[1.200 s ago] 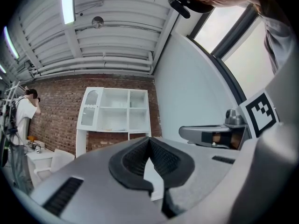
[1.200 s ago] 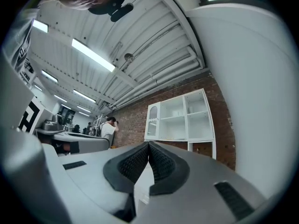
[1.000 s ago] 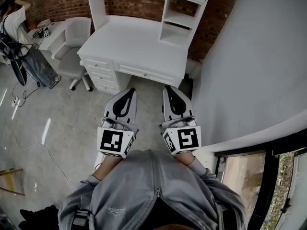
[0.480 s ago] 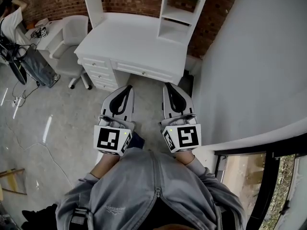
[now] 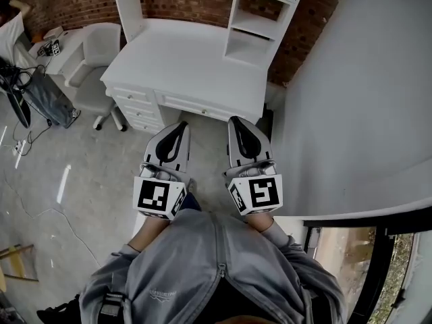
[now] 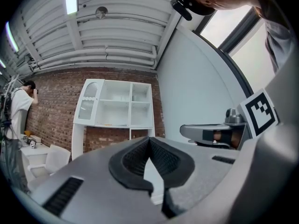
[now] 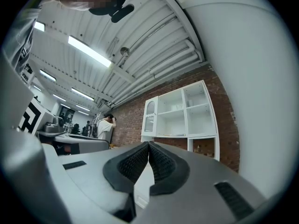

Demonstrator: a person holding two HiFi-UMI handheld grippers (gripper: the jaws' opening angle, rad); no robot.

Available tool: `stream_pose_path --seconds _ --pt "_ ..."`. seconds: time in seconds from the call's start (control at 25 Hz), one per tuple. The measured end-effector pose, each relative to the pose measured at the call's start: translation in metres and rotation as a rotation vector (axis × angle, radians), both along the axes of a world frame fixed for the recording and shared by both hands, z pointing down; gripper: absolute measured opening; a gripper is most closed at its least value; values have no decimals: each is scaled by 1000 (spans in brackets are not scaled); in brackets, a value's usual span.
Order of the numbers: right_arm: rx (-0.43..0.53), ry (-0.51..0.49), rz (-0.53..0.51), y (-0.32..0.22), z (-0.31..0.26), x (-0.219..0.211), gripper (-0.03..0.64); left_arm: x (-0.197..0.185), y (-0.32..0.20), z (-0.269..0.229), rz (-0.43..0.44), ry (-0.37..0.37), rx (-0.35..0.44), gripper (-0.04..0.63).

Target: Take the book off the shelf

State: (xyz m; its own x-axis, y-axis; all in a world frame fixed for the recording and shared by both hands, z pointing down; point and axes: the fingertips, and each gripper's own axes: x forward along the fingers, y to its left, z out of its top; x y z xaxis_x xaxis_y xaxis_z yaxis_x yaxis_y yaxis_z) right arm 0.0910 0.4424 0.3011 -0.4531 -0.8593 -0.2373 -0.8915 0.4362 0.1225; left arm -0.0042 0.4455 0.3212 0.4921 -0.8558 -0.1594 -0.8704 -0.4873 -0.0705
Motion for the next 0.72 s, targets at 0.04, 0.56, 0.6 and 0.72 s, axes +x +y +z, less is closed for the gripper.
stream_pose_path --seconds 0.04,0.56,0.6,0.72 --pt "-1 1 3 -10 0 -2 28 -3 -11 0 1 2 0 8" --pt "-27 -4 54 -146 -7 -28 28 -30 -150 -10 51 8 -14 8" --pt "-28 -6 56 -155 -6 -31 28 -33 -159 -10 53 8 -15 8" --pt "-28 -13 70 -180 -4 -36 28 -40 -183 -8 65 6 -14 8"
